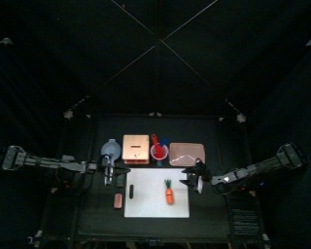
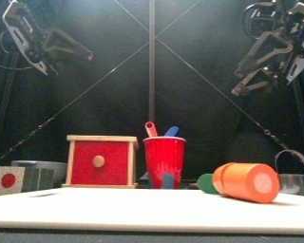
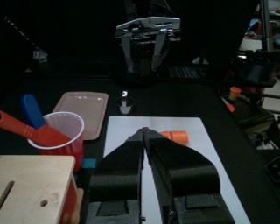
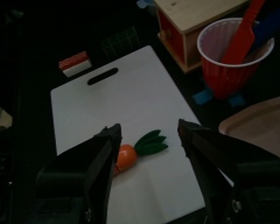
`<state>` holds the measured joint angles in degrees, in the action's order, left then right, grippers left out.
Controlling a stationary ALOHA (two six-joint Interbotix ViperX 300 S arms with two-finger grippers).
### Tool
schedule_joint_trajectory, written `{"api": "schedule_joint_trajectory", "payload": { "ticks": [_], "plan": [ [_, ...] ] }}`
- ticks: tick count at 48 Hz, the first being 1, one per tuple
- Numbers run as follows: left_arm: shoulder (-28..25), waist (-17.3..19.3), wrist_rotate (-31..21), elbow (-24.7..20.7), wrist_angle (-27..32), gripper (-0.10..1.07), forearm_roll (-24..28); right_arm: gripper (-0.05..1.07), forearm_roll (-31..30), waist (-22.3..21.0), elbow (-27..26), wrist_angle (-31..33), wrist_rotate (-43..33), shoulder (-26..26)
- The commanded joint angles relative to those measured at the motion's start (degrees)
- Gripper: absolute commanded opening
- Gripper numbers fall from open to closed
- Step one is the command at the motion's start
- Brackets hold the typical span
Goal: Place sushi roll onto cutting board
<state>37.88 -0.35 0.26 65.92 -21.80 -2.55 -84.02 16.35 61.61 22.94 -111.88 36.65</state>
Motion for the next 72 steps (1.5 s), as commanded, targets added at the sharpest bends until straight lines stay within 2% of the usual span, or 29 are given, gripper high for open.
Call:
{"api": "schedule_joint_trajectory", "payload": {
  "ticks": [1, 11, 19, 25, 32, 40, 48, 59, 65, 72],
  "plan": [
    [0.0, 0.8, 0.1, -0.3, -0.5, 0.48, 0.3, 0.88, 0.2, -0.2, -0.8, -0.1, -0.1, -0.4],
    [-0.1, 1.3, -0.4, -0.1, -0.4, 0.50, -0.4, 0.88, 0.3, -0.2, -1.5, -0.1, 0.2, -1.0],
    [-0.1, 1.3, -0.3, -1.1, 2.4, 0.52, -4.1, 0.88, 0.4, -0.8, -1.5, -0.1, 0.1, -1.0],
    [-0.7, 1.3, -0.3, -3.1, 9.0, 0.63, -8.0, 0.88, 1.2, -1.1, -1.2, 0.0, 0.1, -1.1],
    [-3.1, 1.7, -0.4, -6.8, 18.0, 0.82, -12.2, 0.88, 2.6, -2.1, -0.8, -0.1, 0.2, -1.1],
    [-6.7, 4.1, -0.5, -10.6, 27.4, 0.98, -19.9, 0.88, 3.0, -2.5, -0.2, 0.0, 0.2, -1.1],
    [-10.5, 6.7, -0.7, -12.0, 32.6, 0.99, -26.8, 0.88, 3.1, -2.6, 0.4, -0.1, 0.2, -1.2],
    [-14.8, 7.6, -1.0, -11.2, 33.5, 0.99, -38.3, 0.88, 3.3, -2.9, 0.6, -0.1, 0.2, -1.3],
    [-15.2, 7.7, -1.0, -10.7, 34.0, 0.99, -45.1, 0.88, 3.4, -2.9, 0.9, 0.0, 0.2, -1.3],
    [-14.2, 8.4, -1.0, -11.0, 36.4, 0.99, -47.5, 0.88, 3.4, -2.9, 1.1, 0.0, 0.2, -1.3]
  ]
}}
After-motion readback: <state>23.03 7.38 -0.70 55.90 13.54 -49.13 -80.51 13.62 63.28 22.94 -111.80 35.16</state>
